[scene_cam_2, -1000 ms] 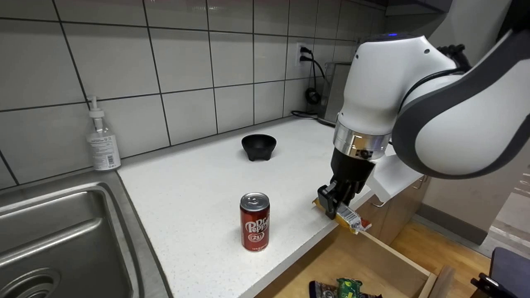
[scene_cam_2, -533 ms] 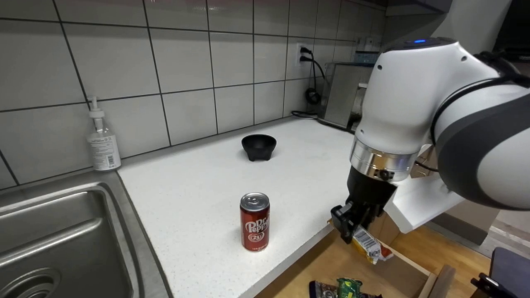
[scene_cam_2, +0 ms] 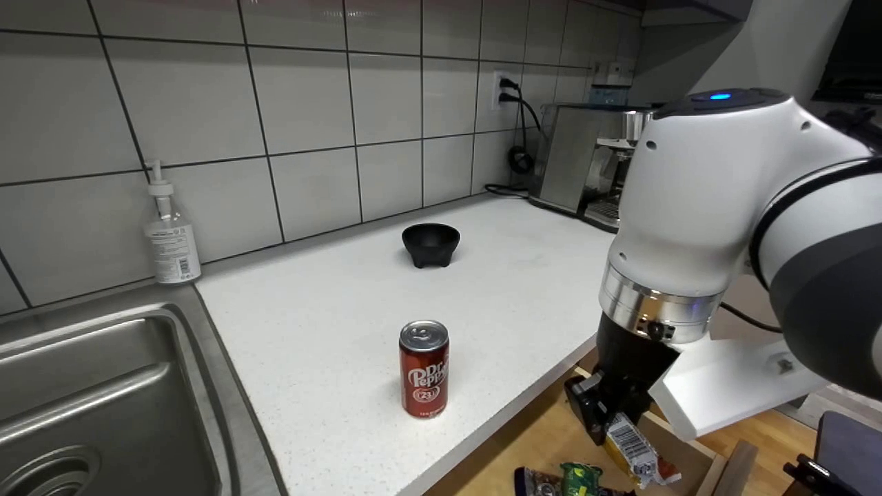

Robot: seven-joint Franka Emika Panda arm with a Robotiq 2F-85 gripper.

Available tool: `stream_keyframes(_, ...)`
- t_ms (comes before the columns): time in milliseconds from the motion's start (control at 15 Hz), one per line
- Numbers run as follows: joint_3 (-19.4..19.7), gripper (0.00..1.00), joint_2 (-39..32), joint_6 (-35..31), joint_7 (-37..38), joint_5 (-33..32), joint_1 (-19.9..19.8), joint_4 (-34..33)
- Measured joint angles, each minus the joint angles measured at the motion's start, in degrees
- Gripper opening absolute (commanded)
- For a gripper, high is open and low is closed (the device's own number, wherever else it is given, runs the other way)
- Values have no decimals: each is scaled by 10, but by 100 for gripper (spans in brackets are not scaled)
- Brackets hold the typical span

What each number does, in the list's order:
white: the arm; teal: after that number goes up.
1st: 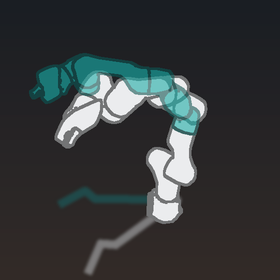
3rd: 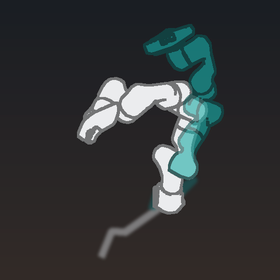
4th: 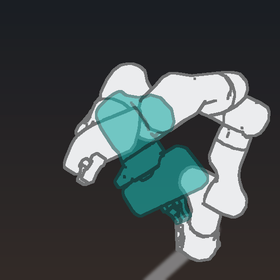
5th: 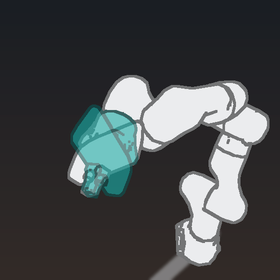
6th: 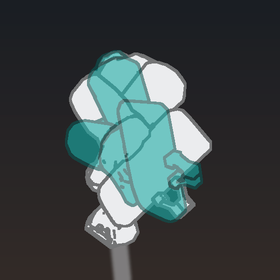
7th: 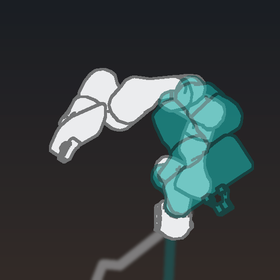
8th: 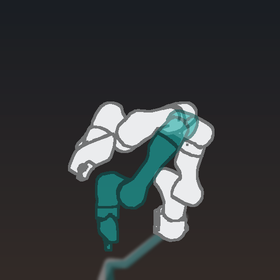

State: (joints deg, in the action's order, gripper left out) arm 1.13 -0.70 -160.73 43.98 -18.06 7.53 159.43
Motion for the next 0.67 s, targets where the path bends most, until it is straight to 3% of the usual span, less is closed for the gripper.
stream_keyframes(600,-1,17,-35,-22,40,1,0,-1)
stream_keyframes(667,-1,67,-39,-25,42,2,0,-1)
